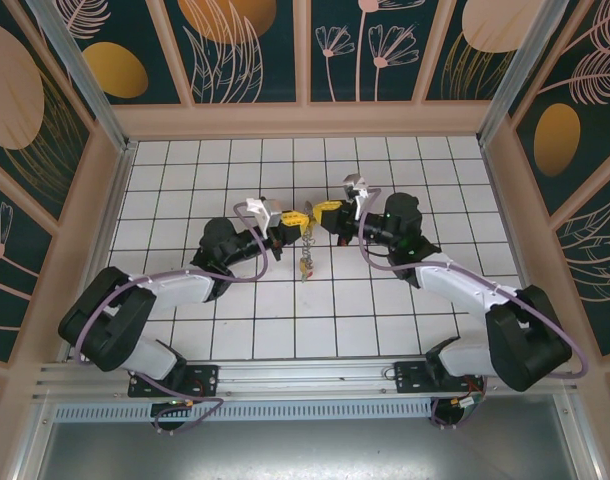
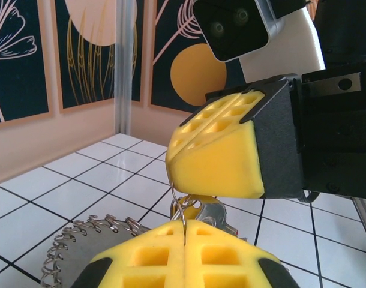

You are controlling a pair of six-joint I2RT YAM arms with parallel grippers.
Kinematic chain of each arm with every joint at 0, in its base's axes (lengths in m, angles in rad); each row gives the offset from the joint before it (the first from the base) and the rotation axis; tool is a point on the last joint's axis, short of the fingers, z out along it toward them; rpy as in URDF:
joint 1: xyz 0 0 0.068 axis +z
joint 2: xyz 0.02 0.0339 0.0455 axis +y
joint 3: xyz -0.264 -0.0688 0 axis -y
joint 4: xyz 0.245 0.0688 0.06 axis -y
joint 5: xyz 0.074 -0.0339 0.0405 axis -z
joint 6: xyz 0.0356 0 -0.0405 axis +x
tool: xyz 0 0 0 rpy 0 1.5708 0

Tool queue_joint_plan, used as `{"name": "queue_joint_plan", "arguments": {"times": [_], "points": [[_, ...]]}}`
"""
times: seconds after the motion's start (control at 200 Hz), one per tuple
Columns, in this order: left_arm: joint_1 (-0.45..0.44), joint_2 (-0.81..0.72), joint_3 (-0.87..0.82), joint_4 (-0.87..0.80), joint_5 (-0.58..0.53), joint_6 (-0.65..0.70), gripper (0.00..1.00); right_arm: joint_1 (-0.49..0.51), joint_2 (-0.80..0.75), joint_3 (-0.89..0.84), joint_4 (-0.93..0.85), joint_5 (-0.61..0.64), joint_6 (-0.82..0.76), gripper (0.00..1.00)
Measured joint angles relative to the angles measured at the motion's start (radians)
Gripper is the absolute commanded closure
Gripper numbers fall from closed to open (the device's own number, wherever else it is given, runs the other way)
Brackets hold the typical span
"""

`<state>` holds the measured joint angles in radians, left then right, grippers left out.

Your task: Put the keys on the keyring

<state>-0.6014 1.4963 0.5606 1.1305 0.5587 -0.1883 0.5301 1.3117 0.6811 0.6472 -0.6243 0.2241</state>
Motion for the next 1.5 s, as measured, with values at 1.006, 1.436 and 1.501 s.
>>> {"name": "queue_joint_plan", "arguments": {"times": [1.006, 1.436, 1.501], "points": [[-0.001, 0.329, -0.066, 0.376, -0.137, -0.140, 1.00, -0.026, 0.255, -0.049, 0.180, 0.001, 0.210, 1.00], [-0.010, 0.388, -0.093, 0.415, -0.204, -0.184, 1.00, -0.029, 0.356, -0.049, 0.245, -0.025, 0.330, 1.00], [-0.011, 0.395, -0.095, 0.415, -0.209, -0.189, 1.00, -0.029, 0.370, -0.049, 0.256, -0.029, 0.356, 1.00]]}}
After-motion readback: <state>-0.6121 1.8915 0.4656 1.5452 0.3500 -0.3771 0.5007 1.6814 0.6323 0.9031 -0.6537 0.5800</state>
